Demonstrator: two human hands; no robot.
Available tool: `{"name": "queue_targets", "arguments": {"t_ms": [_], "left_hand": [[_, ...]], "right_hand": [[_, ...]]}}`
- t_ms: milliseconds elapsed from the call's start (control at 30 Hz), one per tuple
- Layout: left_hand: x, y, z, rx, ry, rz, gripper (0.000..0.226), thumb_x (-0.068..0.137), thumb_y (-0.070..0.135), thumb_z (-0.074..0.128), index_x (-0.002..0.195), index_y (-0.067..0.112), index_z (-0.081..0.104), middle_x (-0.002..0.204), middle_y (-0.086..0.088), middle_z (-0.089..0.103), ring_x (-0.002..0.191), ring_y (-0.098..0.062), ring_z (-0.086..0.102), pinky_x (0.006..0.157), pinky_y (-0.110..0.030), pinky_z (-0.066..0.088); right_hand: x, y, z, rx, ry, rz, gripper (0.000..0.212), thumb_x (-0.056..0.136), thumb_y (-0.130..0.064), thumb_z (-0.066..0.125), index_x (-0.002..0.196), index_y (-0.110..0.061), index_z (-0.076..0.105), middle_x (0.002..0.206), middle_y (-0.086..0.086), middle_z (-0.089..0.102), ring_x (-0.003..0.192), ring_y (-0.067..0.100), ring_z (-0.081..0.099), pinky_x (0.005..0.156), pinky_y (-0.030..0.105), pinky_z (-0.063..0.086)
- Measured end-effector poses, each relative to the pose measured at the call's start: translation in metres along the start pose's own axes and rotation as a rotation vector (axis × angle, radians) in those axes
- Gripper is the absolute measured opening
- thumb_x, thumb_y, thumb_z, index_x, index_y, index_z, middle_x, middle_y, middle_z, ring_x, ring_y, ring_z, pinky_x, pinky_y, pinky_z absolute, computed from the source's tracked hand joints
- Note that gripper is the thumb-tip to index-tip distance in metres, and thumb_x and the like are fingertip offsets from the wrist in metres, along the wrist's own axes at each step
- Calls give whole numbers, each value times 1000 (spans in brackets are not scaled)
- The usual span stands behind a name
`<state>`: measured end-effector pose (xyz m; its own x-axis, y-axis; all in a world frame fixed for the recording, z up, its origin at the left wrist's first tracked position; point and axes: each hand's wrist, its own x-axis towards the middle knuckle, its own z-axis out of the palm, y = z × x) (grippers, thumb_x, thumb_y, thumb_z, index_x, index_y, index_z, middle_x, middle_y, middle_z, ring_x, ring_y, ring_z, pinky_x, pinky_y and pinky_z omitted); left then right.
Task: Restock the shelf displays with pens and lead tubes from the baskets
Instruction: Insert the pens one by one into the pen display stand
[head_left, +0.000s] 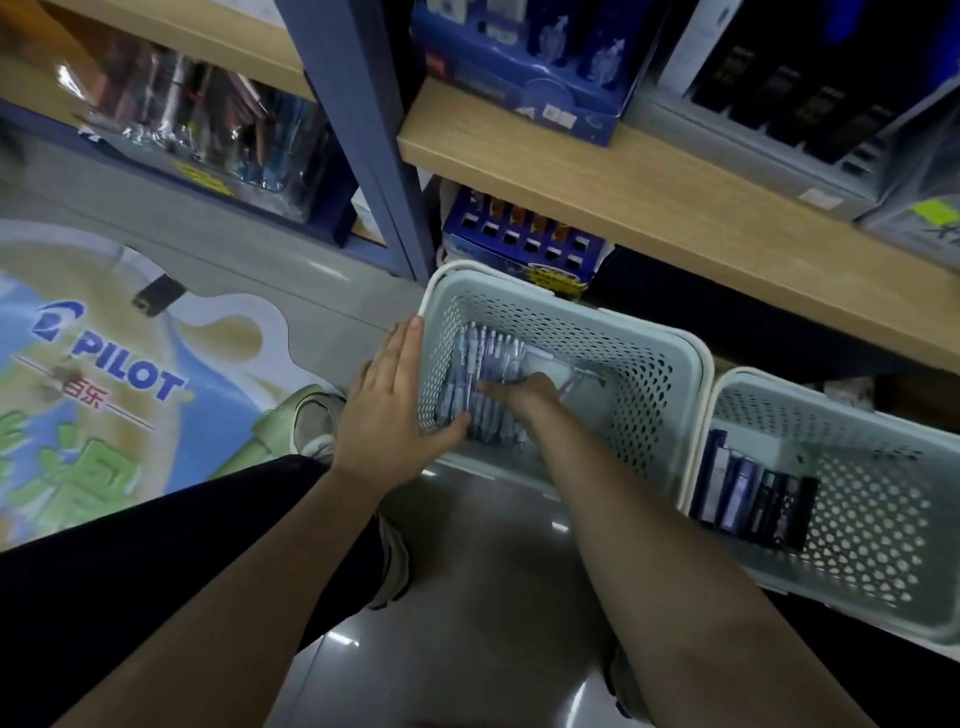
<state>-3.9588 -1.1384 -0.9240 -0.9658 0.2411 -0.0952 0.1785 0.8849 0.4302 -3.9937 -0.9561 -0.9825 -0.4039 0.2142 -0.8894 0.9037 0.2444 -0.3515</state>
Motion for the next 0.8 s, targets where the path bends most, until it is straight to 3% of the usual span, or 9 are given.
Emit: {"name": "queue_targets", "arguments": {"t_ms": [100, 233, 400, 567, 800], "left_hand": [[0, -2, 2, 5, 8, 11, 104, 81, 65, 55, 158, 6, 16, 160, -14, 33, 147, -28, 34, 112, -51, 40], [0, -2, 3, 4, 9, 17, 104, 82, 65, 55, 158, 7, 15, 160, -14, 33, 146, -28, 34, 112, -50, 38], [0, -2, 1, 3, 17, 17, 104, 83, 66, 55, 158, 6, 16, 159, -15, 34, 146, -29, 34, 111, -49, 37], [0, 0, -2, 6, -1, 7, 105, 82, 68, 52, 158, 6, 15, 159, -16, 34, 146, -30, 35, 110, -50, 38], [0, -1, -2, 6, -41, -14, 107, 82, 68, 52, 160, 10, 9, 161, -14, 30, 148, -28, 31, 113, -52, 37]], "right_hand": [[0, 3, -1, 68, -22, 0, 90, 74, -46, 86, 141, 2, 48, 143, 18, 54, 126, 34, 57, 98, 38, 50], [2, 5, -6, 126, -34, -57, 83, 78, -36, 85, 141, 3, 47, 144, 17, 54, 126, 34, 56, 96, 37, 47], [-2, 14, -19, 190, -53, -81, 87, 84, -32, 80, 150, 1, 34, 154, 17, 43, 137, 34, 45, 108, 42, 39], [-7, 13, -17, 214, -116, -71, 56, 83, -30, 81, 126, 0, 62, 143, 17, 56, 139, 32, 44, 114, 43, 31], [-4, 0, -4, 235, -39, 15, 90, 78, -45, 83, 146, 0, 43, 152, 17, 46, 135, 36, 48, 109, 47, 41]]}}
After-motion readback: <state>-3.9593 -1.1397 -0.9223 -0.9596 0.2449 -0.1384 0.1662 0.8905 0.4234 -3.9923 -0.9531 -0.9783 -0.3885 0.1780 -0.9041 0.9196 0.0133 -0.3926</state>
